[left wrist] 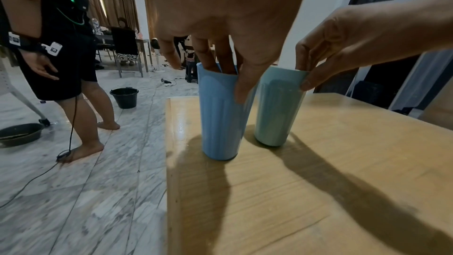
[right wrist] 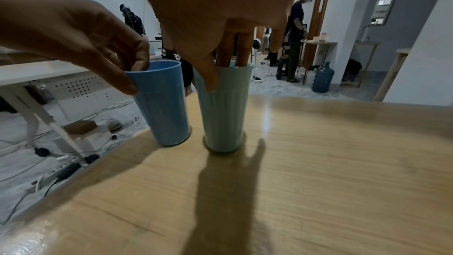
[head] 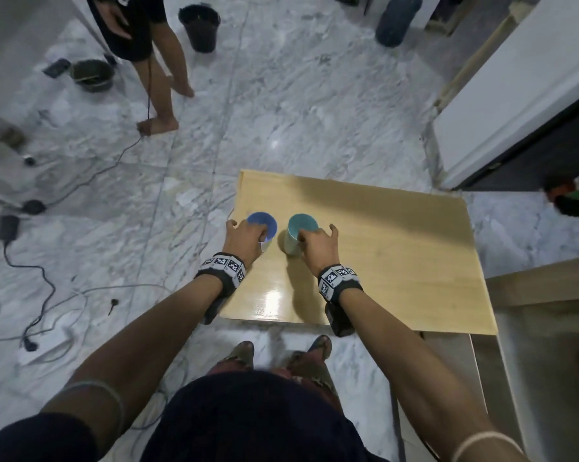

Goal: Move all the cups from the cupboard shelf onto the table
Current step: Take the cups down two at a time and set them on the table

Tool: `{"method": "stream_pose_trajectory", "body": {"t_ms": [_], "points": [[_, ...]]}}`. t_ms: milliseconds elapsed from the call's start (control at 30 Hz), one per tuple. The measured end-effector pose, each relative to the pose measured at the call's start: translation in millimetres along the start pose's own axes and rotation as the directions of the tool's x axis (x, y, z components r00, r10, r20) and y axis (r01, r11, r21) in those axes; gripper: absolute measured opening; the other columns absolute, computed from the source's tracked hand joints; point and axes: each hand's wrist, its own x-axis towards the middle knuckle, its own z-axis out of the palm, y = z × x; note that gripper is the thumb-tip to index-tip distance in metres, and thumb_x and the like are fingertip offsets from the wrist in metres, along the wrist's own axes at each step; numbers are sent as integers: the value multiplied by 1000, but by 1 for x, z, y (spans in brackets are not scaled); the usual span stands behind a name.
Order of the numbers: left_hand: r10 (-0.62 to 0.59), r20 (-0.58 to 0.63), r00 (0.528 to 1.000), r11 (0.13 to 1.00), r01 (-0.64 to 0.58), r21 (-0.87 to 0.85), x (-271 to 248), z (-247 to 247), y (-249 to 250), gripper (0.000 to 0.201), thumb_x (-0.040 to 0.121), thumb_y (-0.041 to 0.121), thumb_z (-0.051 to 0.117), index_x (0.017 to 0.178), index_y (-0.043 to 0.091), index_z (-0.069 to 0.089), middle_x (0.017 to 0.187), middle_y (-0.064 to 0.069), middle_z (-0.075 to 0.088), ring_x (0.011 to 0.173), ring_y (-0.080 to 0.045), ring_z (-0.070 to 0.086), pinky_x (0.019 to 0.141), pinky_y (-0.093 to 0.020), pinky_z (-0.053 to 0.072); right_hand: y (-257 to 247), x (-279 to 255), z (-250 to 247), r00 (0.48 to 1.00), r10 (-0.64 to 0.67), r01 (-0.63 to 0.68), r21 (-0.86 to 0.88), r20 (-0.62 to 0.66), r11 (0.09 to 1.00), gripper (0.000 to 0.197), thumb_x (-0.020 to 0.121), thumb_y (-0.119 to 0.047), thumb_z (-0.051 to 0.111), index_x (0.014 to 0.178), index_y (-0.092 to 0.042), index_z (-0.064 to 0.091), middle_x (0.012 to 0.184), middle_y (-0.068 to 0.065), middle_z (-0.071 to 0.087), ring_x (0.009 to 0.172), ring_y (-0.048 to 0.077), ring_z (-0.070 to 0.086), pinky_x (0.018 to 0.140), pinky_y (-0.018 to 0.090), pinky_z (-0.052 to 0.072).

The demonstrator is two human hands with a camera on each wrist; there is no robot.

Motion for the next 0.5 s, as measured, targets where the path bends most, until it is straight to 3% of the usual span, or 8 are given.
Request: {"method": "stream_pose_trajectory", "body": {"t_ms": [133, 233, 300, 400, 500], "points": [[15, 12, 1000, 1000, -15, 0, 6, -3, 2, 23, 79, 3, 53, 76, 22, 40, 75, -2, 53, 96, -28, 56, 109, -46, 24, 1, 9, 0, 999, -31, 31, 14, 20, 999, 21, 80, -4, 51, 90, -20, 60, 85, 4, 70, 96, 29, 63, 112, 47, 21], [11, 27, 1000, 1000, -11, 12, 11, -1, -1, 17, 81, 6, 55, 81, 22, 51, 85, -3, 62, 103, -28, 56, 114, -47, 20, 2, 13, 0, 996, -70, 70, -5, 48, 998, 19, 81, -4, 52, 90, -18, 62, 88, 4, 71, 97, 29, 62, 113, 48, 21], [16, 38, 999, 1000, -17, 12, 12, 3, -5, 14, 82, 13, 59, 94, 20, 58, 100, -2, 65, 112, -27, 53, 117, -49, 15, 5, 15, 0, 995, -81, 82, -14, 63, 997, 20, 82, -6, 53, 94, -18, 64, 92, 5, 71, 101, 28, 62, 114, 49, 20], [46, 33, 998, 998, -47, 46, 13, 7, -9, 33, 81, 30, 64, 113, 22, 56, 121, -2, 61, 122, -25, 48, 117, -52, 11, 7, 13, -1, 994, -85, 86, -14, 65, 996, 29, 85, -14, 58, 112, -21, 63, 109, 5, 71, 113, 26, 58, 115, 49, 18], [92, 29, 995, 992, -95, 81, 11, 1, -7, 47, 79, 43, 64, 119, 21, 52, 128, -3, 56, 126, -25, 44, 116, -52, 12, 8, 7, -6, 996, -82, 82, 25, 16, 996, 35, 87, -28, 58, 122, -21, 59, 122, 4, 66, 118, 26, 54, 113, 46, 20]]}}
